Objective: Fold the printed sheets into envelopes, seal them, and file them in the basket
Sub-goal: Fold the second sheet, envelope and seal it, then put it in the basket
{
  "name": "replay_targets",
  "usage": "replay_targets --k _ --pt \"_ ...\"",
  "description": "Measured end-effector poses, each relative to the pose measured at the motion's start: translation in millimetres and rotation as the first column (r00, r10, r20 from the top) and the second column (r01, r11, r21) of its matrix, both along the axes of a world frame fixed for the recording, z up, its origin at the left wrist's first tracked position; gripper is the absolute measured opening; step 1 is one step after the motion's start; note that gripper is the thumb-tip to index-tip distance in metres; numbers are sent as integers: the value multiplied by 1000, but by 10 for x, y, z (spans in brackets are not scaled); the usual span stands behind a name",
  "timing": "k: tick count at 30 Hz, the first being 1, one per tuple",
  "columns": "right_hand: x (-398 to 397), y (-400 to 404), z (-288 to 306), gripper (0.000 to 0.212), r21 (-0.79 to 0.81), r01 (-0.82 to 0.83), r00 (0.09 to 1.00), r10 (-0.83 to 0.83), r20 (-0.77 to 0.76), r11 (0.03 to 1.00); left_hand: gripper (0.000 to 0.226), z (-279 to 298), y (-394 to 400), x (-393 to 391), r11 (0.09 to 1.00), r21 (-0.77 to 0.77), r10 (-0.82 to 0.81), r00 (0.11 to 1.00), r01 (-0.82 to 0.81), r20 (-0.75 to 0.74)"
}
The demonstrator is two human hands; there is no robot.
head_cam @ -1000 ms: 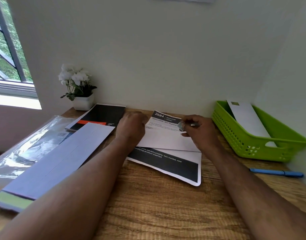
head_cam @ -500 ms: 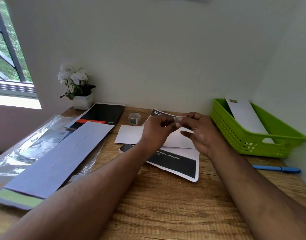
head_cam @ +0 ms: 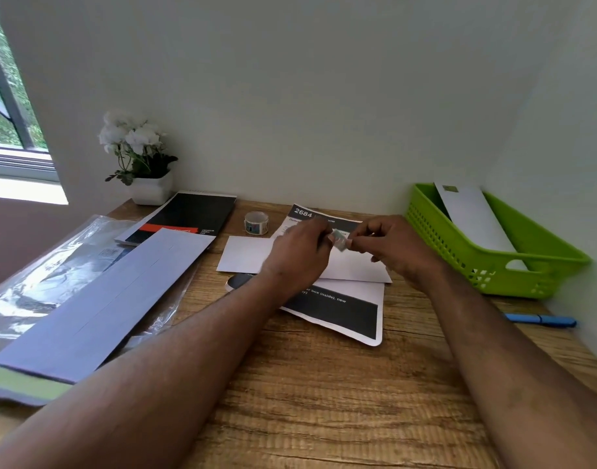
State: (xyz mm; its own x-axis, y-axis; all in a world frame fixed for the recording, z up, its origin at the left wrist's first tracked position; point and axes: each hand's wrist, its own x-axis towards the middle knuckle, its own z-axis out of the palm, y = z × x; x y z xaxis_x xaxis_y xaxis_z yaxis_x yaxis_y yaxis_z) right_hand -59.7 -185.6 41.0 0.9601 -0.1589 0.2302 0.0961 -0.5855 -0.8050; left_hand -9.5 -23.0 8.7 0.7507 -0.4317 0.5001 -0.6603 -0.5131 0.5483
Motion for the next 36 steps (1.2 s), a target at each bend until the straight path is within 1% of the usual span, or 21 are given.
replay_targets --k 2,3,4,6,7,8,10,12,15,18,20,22,24,26,29,31,33,36 --pt "-6 -25 -11 2 -18 -2 999 1 -40 1000 7 -1 -6 -5 998 61 -5 1000 4 18" --pt "-1 -27 -19 2 -17 11 999 -12 -51 1000 5 -4 -12 -11 998 61 -7 1000 6 14" --pt "10 -26 -27 3 5 44 998 -44 -52 999 8 -14 -24 -9 999 41 -7 1000 7 2" --pt "48 -53 -35 12 113 175 984 -172 -35 978 36 -17 -45 -8 1000 8 7 998 -7 -55" --pt "70 -80 -40 17 182 251 968 -248 -38 951 48 -10 -47 -3 999 40 30 996 -27 -83" --pt "83 -114 -51 20 247 318 948 -314 -56 915 55 -3 -47 6 992 114 60 994 -49 -92" --pt "95 -183 -86 19 331 424 905 -409 -117 843 56 -1 -52 27 939 337 100 992 -70 -71" --pt "115 -222 -127 21 367 482 875 -456 -161 796 53 -28 -70 31 875 483 66 994 -17 -86" --pt "154 -209 -140 21 352 523 852 -486 -193 776 50 -70 -121 15 817 573 25 988 68 -152" --pt "188 -164 -144 13 296 539 841 -485 -237 789 46 -60 -139 12 790 610 24 990 66 -137" --pt "208 -150 -156 10 271 539 840 -488 -238 797 45 -41 -152 16 785 618 44 991 43 -125" --pt "228 -155 -176 11 248 549 834 -503 -226 799 44 -6 -184 29 791 612 80 989 12 -122" --pt "241 -169 -202 15 230 548 835 -507 -214 804 41 42 -243 74 783 619 108 993 -58 -43" --pt "254 -192 -226 16 224 533 844 -497 -201 816 38 79 -327 159 821 566 85 996 -75 9" --pt "275 -212 -240 16 199 523 850 -492 -188 828 35 72 -462 247 918 397 1 997 28 -72" --pt "294 -230 -251 14 192 514 856 -486 -175 836 35 17 -538 240 948 310 -28 989 72 -146" --pt "299 -247 -269 14 182 496 867 -473 -157 849 37 -69 -575 211 943 321 -32 983 91 -183" --pt "296 -252 -274 10 175 482 875 -463 -139 859 47 -116 -582 233 931 355 -14 981 83 -194"
